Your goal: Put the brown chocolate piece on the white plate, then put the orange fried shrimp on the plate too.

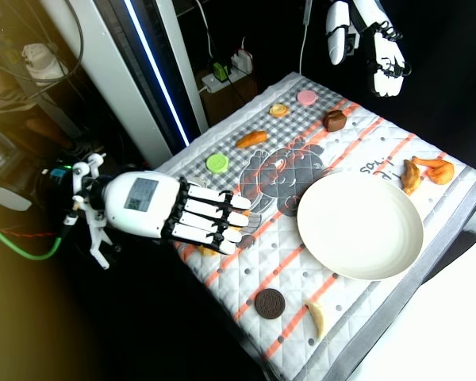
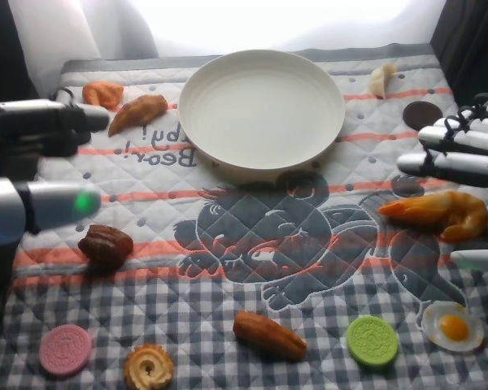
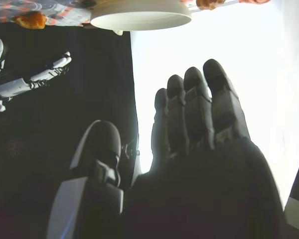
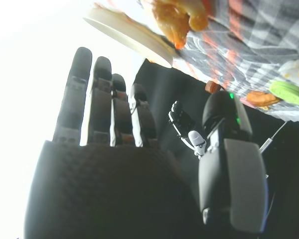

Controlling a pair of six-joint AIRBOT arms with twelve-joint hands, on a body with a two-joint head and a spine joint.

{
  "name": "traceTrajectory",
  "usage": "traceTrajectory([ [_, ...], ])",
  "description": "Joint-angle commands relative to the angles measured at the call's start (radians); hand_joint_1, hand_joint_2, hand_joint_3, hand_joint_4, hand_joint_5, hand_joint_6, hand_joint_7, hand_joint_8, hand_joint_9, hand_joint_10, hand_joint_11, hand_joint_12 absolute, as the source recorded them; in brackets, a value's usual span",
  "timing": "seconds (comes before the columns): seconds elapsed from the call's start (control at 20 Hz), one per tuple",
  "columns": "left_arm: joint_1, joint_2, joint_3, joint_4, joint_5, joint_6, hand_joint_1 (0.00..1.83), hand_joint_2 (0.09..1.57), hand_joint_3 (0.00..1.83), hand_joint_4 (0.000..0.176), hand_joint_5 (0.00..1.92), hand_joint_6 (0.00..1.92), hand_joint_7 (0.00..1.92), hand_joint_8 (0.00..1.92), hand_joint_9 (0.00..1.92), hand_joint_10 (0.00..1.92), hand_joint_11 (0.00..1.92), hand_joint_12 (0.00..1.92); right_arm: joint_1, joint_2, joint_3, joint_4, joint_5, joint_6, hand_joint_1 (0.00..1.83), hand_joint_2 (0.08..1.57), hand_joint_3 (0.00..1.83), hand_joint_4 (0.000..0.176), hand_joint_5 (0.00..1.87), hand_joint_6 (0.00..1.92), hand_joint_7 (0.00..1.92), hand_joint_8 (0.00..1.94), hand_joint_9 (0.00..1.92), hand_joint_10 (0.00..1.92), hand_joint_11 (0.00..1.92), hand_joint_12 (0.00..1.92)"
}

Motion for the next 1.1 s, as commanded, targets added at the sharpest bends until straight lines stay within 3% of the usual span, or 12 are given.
traceTrajectory([
  [0.0,-0.012,-0.004,0.005,-0.003,-0.115,-0.005,0.59,1.04,0.0,0.118,0.48,0.0,0.55,0.0,0.59,0.02,0.18,0.84,0.013,0.001,0.005,0.019,0.111,0.002,0.51,1.15,0.0,0.125,0.31,0.01,0.26,0.0,0.25,0.02,0.0,0.77],
  [0.1,-0.012,-0.005,0.005,-0.002,-0.115,-0.005,0.59,1.04,0.0,0.122,0.47,0.0,0.55,0.0,0.6,0.01,0.17,0.85,0.013,0.001,0.006,0.019,0.111,0.002,0.53,1.16,0.0,0.114,0.31,0.0,0.25,0.0,0.26,0.01,0.0,0.76],
  [0.2,-0.013,-0.008,0.004,0.004,-0.101,0.011,0.64,1.01,0.0,0.13,0.45,0.0,0.52,0.0,0.56,0.0,0.14,0.84,0.013,0.001,0.006,0.019,0.111,0.002,0.53,1.16,0.0,0.143,0.3,0.0,0.23,0.0,0.23,0.0,0.0,0.69],
  [0.25,-0.017,-0.01,0.002,-0.005,-0.089,0.037,0.66,0.99,0.0,0.142,0.42,0.0,0.49,0.0,0.51,0.0,0.1,0.83,0.013,0.001,0.006,0.019,0.111,0.002,0.55,1.16,0.0,0.144,0.29,0.0,0.23,0.0,0.22,0.0,0.0,0.68],
  [0.3,-0.024,-0.016,-0.002,-0.032,-0.065,0.1,0.7,0.94,0.0,0.168,0.35,0.0,0.42,0.0,0.44,0.0,0.05,0.85,0.013,0.001,0.005,0.019,0.112,0.002,0.56,1.17,0.0,0.146,0.28,0.0,0.22,0.0,0.19,0.01,0.0,0.58],
  [0.4,-0.033,-0.027,-0.011,-0.098,-0.021,0.249,0.75,0.86,0.0,0.176,0.31,0.01,0.34,0.0,0.37,0.0,0.0,0.88,0.013,0.008,-0.001,0.02,0.141,0.005,0.56,1.18,0.0,0.14,0.28,0.0,0.22,0.0,0.19,0.01,0.0,0.56],
  [0.45,-0.039,-0.035,-0.014,-0.135,-0.001,0.315,0.76,0.84,0.0,0.176,0.33,0.01,0.34,0.0,0.38,0.0,0.0,0.93,0.013,0.018,-0.007,0.022,0.166,0.005,0.56,1.16,0.0,0.127,0.3,0.0,0.25,0.0,0.23,0.01,0.0,0.63],
  [0.6,-0.061,-0.071,-0.012,-0.234,0.052,0.519,0.77,0.82,0.0,0.176,0.32,0.0,0.37,0.01,0.43,0.02,0.0,0.89,0.013,0.041,-0.019,0.051,0.248,0.005,0.57,1.15,0.0,0.041,0.27,0.0,0.23,0.0,0.23,0.0,0.03,0.6],
  [0.75,-0.094,-0.114,-0.013,-0.311,0.092,0.744,0.77,0.83,0.0,0.162,0.37,0.01,0.43,0.01,0.49,0.01,0.0,0.77,0.011,0.048,-0.02,0.074,0.271,0.005,0.51,1.18,0.0,0.11,0.12,0.0,0.16,0.0,0.2,0.0,0.06,0.46],
  [0.85,-0.116,-0.148,-0.005,-0.349,0.118,0.878,0.77,0.83,0.0,0.163,0.39,0.01,0.45,0.01,0.5,0.01,0.02,0.77,0.01,0.048,-0.021,0.075,0.271,0.005,0.51,1.19,0.0,0.122,0.08,0.0,0.14,0.0,0.18,0.0,0.08,0.4],
  [0.95,-0.128,-0.162,0.01,-0.36,0.136,0.889,0.8,0.87,0.0,0.175,0.33,0.0,0.48,0.0,0.53,0.0,0.07,0.66,0.006,0.048,-0.023,0.075,0.271,0.005,0.57,1.16,0.0,0.143,0.09,0.0,0.17,0.0,0.21,0.0,0.13,0.27],
  [1.05,-0.134,-0.171,0.025,-0.373,0.152,0.889,0.8,0.89,0.01,0.167,0.34,0.01,0.53,0.02,0.58,0.02,0.09,0.65,0.003,0.048,-0.024,0.075,0.271,0.005,0.57,1.16,0.0,0.138,0.09,0.0,0.18,0.0,0.25,0.0,0.2,0.21],
])
